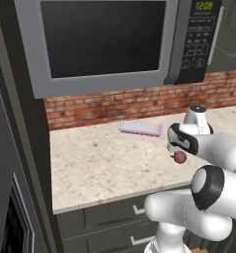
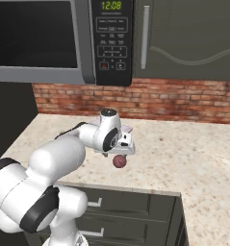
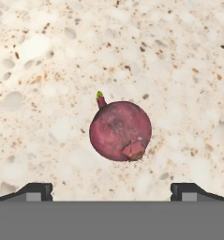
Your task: Place the onions inside the fridge drawer. Close the drawer after placing the vegetables.
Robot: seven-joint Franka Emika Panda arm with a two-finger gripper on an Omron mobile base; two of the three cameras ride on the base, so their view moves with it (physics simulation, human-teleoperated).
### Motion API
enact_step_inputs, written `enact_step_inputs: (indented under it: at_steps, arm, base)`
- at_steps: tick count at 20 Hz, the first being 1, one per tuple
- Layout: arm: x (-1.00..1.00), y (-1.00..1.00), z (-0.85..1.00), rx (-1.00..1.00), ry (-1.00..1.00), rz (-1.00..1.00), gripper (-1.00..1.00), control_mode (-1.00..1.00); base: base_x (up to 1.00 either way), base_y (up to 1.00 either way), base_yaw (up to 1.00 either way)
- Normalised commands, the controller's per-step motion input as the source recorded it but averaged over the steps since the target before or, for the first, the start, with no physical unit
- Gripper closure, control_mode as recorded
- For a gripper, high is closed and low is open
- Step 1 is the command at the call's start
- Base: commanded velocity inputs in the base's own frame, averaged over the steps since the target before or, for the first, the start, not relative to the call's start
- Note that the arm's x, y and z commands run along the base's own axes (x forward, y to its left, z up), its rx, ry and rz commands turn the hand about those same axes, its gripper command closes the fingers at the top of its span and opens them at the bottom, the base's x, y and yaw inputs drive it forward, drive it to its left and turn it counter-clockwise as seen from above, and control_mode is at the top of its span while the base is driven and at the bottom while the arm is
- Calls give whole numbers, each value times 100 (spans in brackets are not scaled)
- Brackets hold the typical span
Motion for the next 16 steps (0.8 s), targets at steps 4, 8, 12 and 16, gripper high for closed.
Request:
enact_step_inputs:
  at_steps: [4,8,12,16]
  arm:
    - [14,-12,-20,-1,0,11,-100,-100]
    - [5,-8,-25,-1,0,12,-100,-100]
    - [16,0,-27,0,0,12,-100,-100]
    - [16,0,-24,0,0,12,-100,-100]
  base:
    - [0,0,0]
    - [0,0,0]
    - [0,0,0]
    - [0,0,0]
